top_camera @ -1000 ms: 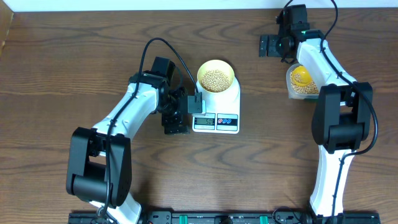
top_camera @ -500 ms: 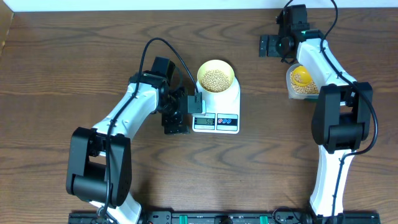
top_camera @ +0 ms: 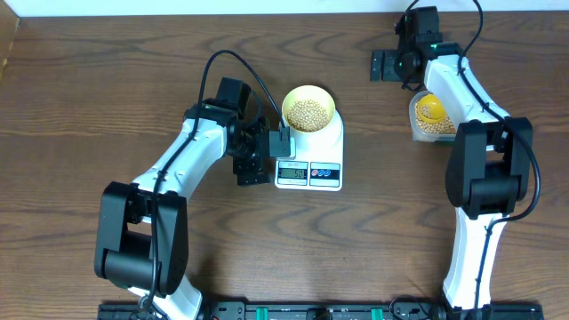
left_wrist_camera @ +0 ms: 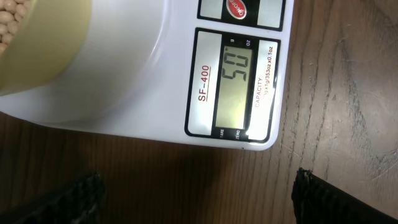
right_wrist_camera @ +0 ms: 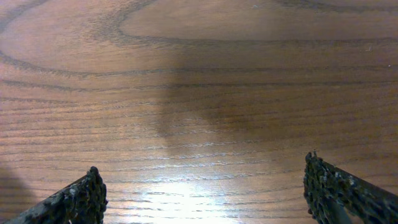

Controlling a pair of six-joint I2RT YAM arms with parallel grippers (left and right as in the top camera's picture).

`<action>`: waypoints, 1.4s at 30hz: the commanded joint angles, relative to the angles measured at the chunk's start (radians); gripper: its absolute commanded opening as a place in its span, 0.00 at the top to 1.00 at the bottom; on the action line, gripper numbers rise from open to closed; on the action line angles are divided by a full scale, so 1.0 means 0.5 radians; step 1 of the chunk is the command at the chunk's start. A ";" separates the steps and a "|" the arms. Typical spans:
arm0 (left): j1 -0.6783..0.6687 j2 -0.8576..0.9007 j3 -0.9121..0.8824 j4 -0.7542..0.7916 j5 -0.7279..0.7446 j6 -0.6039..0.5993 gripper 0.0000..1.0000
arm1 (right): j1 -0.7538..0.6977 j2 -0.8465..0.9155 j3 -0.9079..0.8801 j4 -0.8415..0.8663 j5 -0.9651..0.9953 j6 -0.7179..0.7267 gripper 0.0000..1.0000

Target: Scoop item into bowl and weigh 50g on scale

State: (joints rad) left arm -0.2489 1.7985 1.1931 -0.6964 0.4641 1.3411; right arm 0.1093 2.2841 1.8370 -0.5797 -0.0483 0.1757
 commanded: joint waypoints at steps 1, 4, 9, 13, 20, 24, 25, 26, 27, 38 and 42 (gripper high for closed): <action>0.003 -0.043 -0.022 -0.002 -0.011 -0.001 0.02 | 0.018 0.003 -0.002 0.000 0.025 0.021 0.01; 0.003 -0.043 -0.022 -0.002 -0.011 0.000 0.02 | 0.019 0.003 -0.002 0.000 0.025 0.021 0.01; 0.003 -0.043 -0.022 -0.002 -0.011 -0.001 0.02 | 0.021 0.003 -0.002 0.000 0.024 0.021 0.01; 0.003 -0.043 -0.022 -0.002 -0.011 -0.001 0.02 | 0.019 0.003 -0.002 0.000 0.025 0.021 0.01; 0.003 -0.043 -0.022 -0.002 -0.011 -0.001 0.02 | 0.021 0.003 -0.002 0.000 0.025 0.021 0.00; 0.003 -0.043 -0.022 -0.002 -0.011 -0.001 0.02 | 0.021 0.003 -0.002 0.000 0.025 0.021 0.01; 0.003 -0.043 -0.022 -0.002 -0.011 -0.001 0.02 | 0.021 0.003 -0.002 0.000 0.025 0.021 0.01; 0.003 -0.043 -0.022 -0.002 -0.011 -0.001 0.02 | 0.021 0.003 -0.002 0.000 0.025 0.021 0.01; 0.003 -0.043 -0.022 -0.002 -0.011 -0.001 0.02 | 0.021 0.003 -0.002 0.000 0.025 0.021 0.01; 0.003 -0.043 -0.022 -0.002 -0.060 -0.001 0.02 | 0.021 0.003 -0.002 0.000 0.025 0.021 0.01; 0.003 -0.043 -0.022 -0.003 -0.056 -0.001 0.02 | 0.021 0.003 -0.002 0.000 0.025 0.021 0.01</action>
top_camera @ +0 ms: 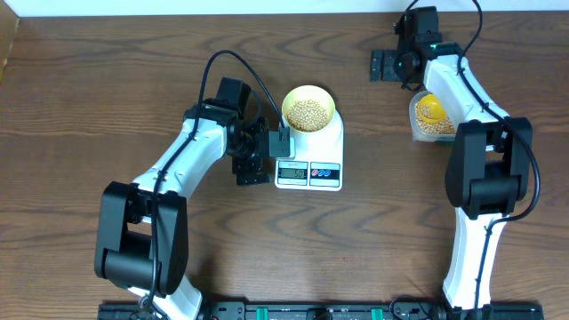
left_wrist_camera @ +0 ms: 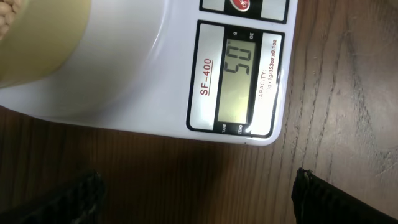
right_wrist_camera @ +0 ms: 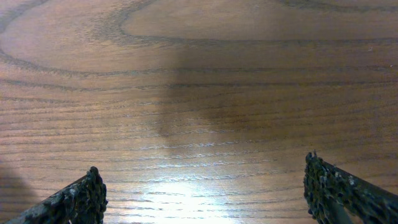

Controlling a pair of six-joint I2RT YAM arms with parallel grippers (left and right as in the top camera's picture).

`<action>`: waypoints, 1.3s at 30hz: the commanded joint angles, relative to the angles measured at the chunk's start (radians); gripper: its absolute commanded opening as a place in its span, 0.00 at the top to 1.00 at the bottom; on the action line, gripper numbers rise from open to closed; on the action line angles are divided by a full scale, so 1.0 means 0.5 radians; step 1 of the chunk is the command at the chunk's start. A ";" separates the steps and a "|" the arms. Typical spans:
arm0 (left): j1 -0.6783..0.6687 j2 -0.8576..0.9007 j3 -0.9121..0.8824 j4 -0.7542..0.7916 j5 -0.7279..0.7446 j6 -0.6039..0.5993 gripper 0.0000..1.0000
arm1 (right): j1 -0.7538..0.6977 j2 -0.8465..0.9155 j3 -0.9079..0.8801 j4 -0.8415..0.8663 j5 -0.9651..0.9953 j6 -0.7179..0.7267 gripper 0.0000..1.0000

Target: Scoop item into bowl and weigh 50g on scale

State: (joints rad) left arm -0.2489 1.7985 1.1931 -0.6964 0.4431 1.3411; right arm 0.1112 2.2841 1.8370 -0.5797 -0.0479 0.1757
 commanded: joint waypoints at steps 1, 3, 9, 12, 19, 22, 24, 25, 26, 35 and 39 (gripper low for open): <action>0.003 -0.043 -0.022 -0.005 -0.014 -0.001 0.02 | 0.017 0.003 -0.002 0.000 0.024 0.021 0.01; 0.003 -0.043 -0.022 -0.010 -0.014 -0.001 0.02 | 0.017 0.003 -0.002 0.000 0.024 0.021 0.01; 0.003 -0.043 -0.022 -0.027 -0.020 0.002 0.02 | 0.017 0.003 -0.002 0.000 0.024 0.021 0.01; 0.003 -0.043 -0.022 -0.085 -0.019 0.072 0.02 | 0.017 0.003 -0.002 0.000 0.024 0.021 0.01; 0.003 -0.044 -0.022 -0.101 -0.013 0.225 0.02 | 0.017 0.003 -0.002 0.000 0.024 0.021 0.01; 0.003 -0.044 -0.022 -0.099 -0.013 0.288 0.02 | 0.017 0.003 -0.002 0.000 0.024 0.021 0.01; 0.003 -0.044 -0.022 -0.101 -0.014 0.288 0.02 | 0.017 0.003 -0.002 0.000 0.024 0.021 0.01; 0.003 -0.044 -0.022 -0.100 -0.014 0.288 0.02 | 0.017 0.003 -0.002 0.000 0.024 0.021 0.01; 0.003 -0.044 -0.022 -0.099 -0.013 0.288 0.02 | 0.017 0.003 -0.002 0.000 0.024 0.021 0.01; 0.003 -0.044 -0.022 -0.098 -0.021 0.288 0.02 | 0.017 0.003 -0.002 0.000 0.024 0.021 0.01; 0.003 -0.044 -0.022 -0.069 -0.022 0.287 0.02 | 0.017 0.003 -0.002 0.000 0.024 0.021 0.01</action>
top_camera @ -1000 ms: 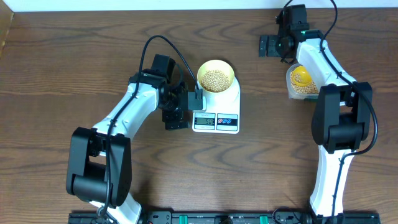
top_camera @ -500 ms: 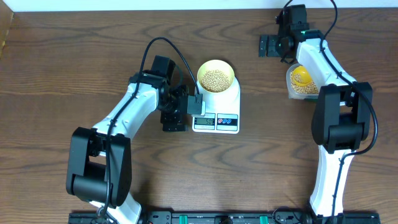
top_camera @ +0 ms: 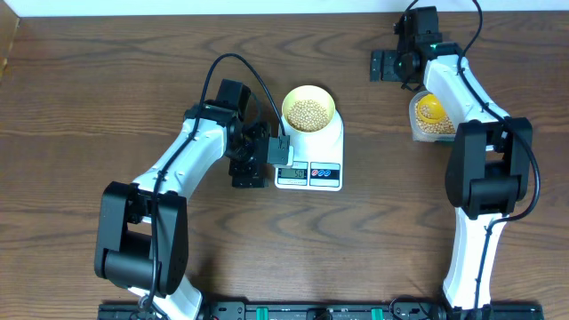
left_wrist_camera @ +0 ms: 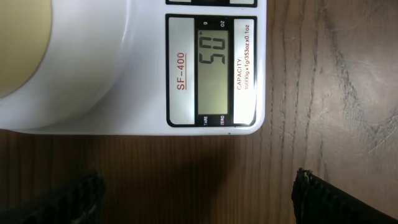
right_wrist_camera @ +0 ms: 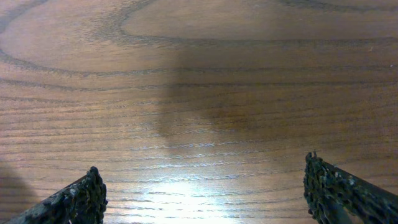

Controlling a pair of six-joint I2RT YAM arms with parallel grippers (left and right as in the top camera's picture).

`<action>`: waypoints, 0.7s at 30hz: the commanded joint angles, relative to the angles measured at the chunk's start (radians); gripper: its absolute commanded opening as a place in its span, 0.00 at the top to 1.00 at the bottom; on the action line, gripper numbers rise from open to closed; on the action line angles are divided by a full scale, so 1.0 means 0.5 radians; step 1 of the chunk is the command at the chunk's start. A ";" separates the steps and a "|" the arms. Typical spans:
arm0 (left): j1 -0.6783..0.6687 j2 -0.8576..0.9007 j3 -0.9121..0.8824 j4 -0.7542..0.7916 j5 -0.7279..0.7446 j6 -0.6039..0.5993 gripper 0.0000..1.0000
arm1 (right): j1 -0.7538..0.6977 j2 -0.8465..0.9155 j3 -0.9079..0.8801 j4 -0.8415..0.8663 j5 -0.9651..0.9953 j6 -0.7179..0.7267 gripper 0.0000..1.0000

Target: Scoop item into bowl and weigh 50g on scale

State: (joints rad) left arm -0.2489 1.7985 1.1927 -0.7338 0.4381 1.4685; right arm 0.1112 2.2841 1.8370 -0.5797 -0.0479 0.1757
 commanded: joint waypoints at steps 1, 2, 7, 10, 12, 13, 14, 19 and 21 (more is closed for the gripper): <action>0.003 -0.044 -0.021 0.018 -0.021 0.032 0.02 | 0.017 0.003 -0.002 0.000 0.024 0.021 0.01; 0.003 -0.043 -0.021 0.030 -0.035 0.032 0.02 | 0.017 0.003 -0.002 0.000 0.024 0.021 0.01; 0.003 -0.043 -0.021 0.040 -0.063 0.031 0.02 | 0.017 0.003 -0.002 0.000 0.024 0.021 0.01; 0.003 -0.043 -0.021 0.040 -0.063 0.031 0.03 | 0.017 0.003 -0.002 0.000 0.024 0.021 0.01; 0.003 -0.043 -0.021 0.040 -0.063 0.000 0.02 | 0.017 0.003 -0.002 0.000 0.024 0.021 0.01; 0.003 -0.043 -0.021 0.040 -0.063 -0.031 0.02 | 0.017 0.003 -0.002 0.000 0.024 0.021 0.01; 0.002 -0.043 -0.021 0.040 -0.063 -0.069 0.03 | 0.017 0.003 -0.002 0.000 0.024 0.021 0.01; 0.001 -0.043 -0.021 0.043 -0.055 -0.073 0.02 | 0.017 0.003 -0.002 0.000 0.024 0.021 0.01; 0.001 -0.043 -0.021 0.044 -0.045 -0.072 0.02 | 0.017 0.003 -0.002 0.000 0.024 0.021 0.01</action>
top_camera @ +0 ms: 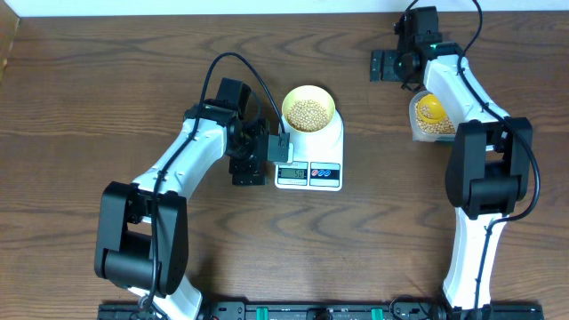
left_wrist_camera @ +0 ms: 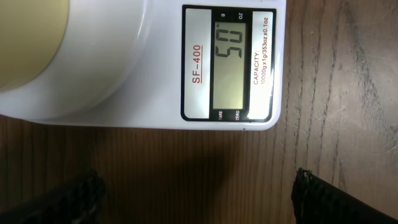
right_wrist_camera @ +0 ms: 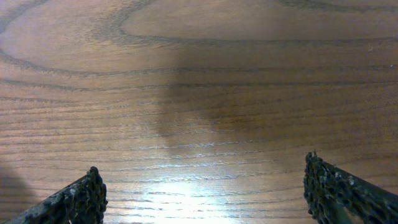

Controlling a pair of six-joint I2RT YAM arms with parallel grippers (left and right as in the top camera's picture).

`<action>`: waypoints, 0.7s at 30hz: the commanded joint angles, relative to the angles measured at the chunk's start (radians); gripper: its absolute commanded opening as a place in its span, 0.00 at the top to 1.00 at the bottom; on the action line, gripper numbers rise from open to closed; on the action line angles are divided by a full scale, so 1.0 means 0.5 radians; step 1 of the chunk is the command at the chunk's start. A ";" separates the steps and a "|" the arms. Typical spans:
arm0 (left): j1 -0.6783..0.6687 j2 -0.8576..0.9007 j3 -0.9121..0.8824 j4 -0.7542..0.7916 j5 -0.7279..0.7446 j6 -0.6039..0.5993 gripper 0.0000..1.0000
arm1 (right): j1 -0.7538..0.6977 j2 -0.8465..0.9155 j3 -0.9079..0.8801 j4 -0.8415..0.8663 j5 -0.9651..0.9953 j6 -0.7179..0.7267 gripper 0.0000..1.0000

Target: Scoop item into bowl and weigh 50g on scale

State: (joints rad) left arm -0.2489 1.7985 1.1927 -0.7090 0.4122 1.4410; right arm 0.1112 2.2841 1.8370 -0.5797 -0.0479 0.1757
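Observation:
A yellow bowl of pale beans sits on the white scale. The scale's display reads 50 in the left wrist view. My left gripper stands open just left of the scale's front end, nothing between its fingers. At the far right, my right gripper is open over bare wood, its fingers wide apart. A clear tub of beans with a yellow scoop in it stands under the right arm.
The wooden table runs to a pale wall at the back. Both arm bases stand at the front edge. A black cable loops over the left arm.
The left wrist view has shifted a little, so the scale's display now sits slightly further right and lower in frame. The reading is still 50. The right arm has not moved.
Throughout, the bowl of beans stood on the scale reading 50 and my right gripper stayed open at the back right. My left gripper, open beside the scale, turned by small steps until the display stood square in its view.

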 commanded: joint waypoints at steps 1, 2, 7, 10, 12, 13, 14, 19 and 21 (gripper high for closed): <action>0.001 -0.043 -0.021 -0.005 0.014 -0.018 0.02 | 0.017 0.003 -0.002 0.000 0.024 0.021 0.01; 0.001 -0.043 -0.021 -0.005 0.022 -0.018 0.02 | 0.017 0.003 -0.002 0.000 0.024 0.021 0.01; -0.008 -0.043 -0.021 0.002 0.049 -0.018 0.02 | 0.017 0.003 -0.002 0.000 0.024 0.021 0.01; -0.012 -0.043 -0.021 0.014 0.049 -0.018 0.02 | 0.017 0.003 -0.002 0.000 0.024 0.021 0.01; -0.012 -0.043 -0.021 0.024 0.049 -0.018 0.02 | 0.017 0.003 -0.002 0.000 0.024 0.021 0.01; -0.012 -0.043 -0.021 0.024 0.049 -0.018 0.02 | 0.017 0.003 -0.002 0.000 0.024 0.021 0.01; -0.012 -0.043 -0.021 0.024 0.049 -0.018 0.02 | 0.017 0.003 -0.002 0.000 0.024 0.021 0.01; -0.012 -0.043 -0.021 0.025 0.049 -0.018 0.02 | 0.017 0.003 -0.002 0.000 0.024 0.021 0.01; -0.012 -0.043 -0.021 0.024 0.049 -0.018 0.03 | 0.017 0.003 -0.002 0.000 0.024 0.021 0.01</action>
State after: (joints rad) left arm -0.2508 1.7985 1.1927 -0.6971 0.4171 1.4399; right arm 0.1112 2.2841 1.8370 -0.5797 -0.0479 0.1757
